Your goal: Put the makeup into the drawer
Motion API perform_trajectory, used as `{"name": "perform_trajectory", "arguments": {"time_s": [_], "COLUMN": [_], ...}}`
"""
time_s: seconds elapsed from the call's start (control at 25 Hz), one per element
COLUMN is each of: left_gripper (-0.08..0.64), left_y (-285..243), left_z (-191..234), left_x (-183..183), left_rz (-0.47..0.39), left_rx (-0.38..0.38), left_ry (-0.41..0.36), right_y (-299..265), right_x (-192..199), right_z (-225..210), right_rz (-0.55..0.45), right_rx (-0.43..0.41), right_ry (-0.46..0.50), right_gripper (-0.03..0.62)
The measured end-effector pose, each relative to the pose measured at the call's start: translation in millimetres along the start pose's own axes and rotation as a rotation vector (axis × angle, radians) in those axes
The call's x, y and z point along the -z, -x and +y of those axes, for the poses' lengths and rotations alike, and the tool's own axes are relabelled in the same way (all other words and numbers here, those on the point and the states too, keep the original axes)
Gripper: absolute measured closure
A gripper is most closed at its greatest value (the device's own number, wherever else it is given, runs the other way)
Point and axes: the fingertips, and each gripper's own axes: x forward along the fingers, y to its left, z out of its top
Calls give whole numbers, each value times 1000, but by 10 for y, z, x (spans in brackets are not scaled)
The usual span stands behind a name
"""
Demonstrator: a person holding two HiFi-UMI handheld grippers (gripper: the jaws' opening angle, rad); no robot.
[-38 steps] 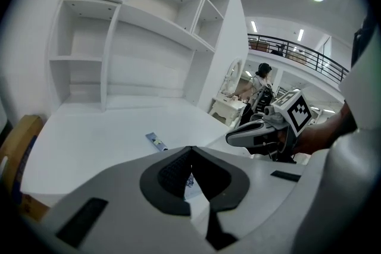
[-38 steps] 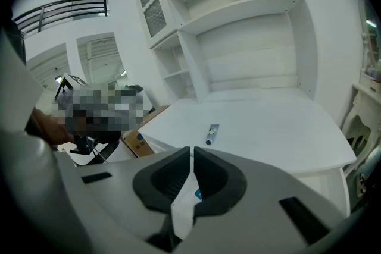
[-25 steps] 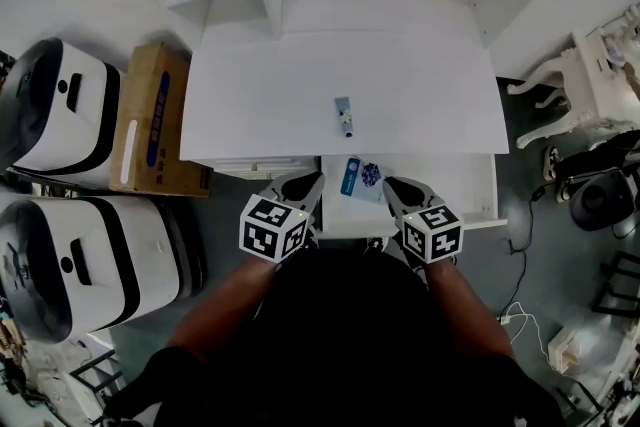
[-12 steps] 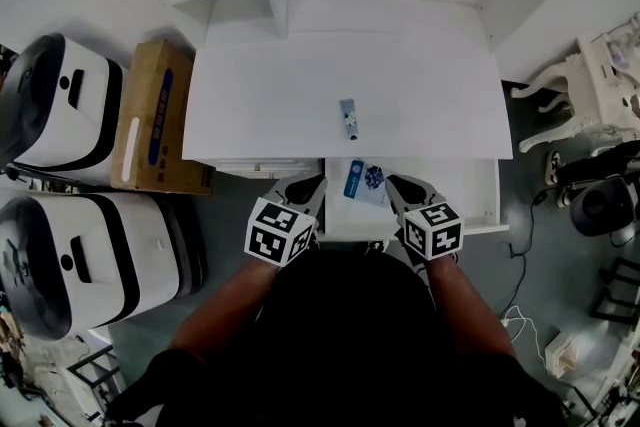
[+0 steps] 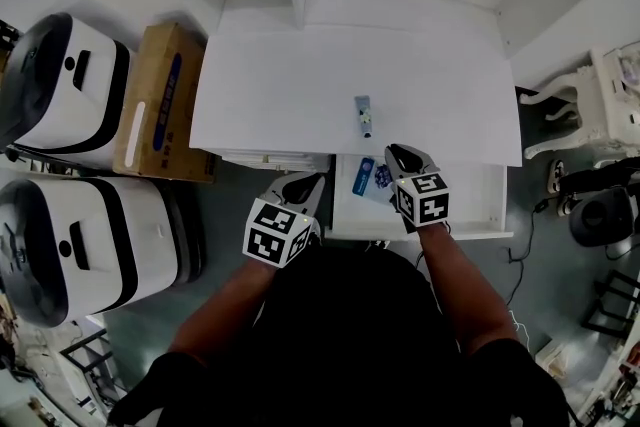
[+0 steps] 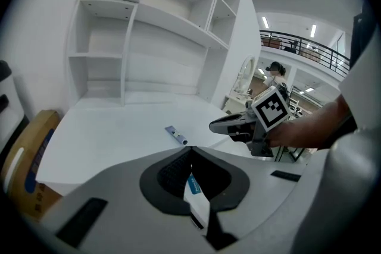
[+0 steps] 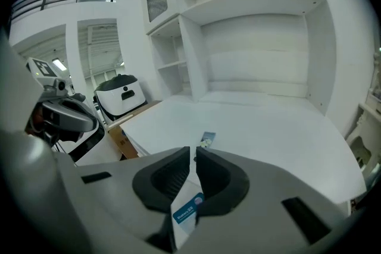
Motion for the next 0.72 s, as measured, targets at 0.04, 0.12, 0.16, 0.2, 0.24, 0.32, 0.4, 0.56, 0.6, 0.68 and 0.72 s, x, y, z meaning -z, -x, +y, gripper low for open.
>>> {"name": "perform_trajectory", "arguments": {"time_s": [0.04,0.12,0.16,0.2,0.24,0.32,0.4,0.56,0.6,0.68,0.72], "left_gripper": [549,549,549,549,549,549,549,549,549,549,549], "left_y": [15,44,57,69,81,108,131,180,193,229,249], "left_z": [28,79,101,124,147,184,203,238,243,260,276], "left_x": [13,53,71,82,87,99,124,189,209,246,261], "left_rz": [0,3,5,5,3,-2,-3,2,6,11,12], "left_rx": [-5,-13,-16,-20,-25,-34,-38,-40,-39,-41,-45], "left_ry": [4,15,20,24,28,38,51,69,69,70,74], "right_y": [-90,-264,-350,-437,-524,-679,-817,-1073,-1119,-1182,-1208], "right_x": [10,46,68,89,109,156,210,274,273,257,258], "right_z": [4,18,23,22,15,-13,-53,-109,-125,-160,-175], "right_rz": [15,47,63,79,96,129,165,224,232,244,252], "right_rx": [2,3,1,-1,-2,5,19,39,46,65,73], "right_ry": [7,16,20,22,21,8,-8,-20,-23,-23,-22], "right_gripper": [560,560,553,526,492,471,462,440,436,431,431]}}
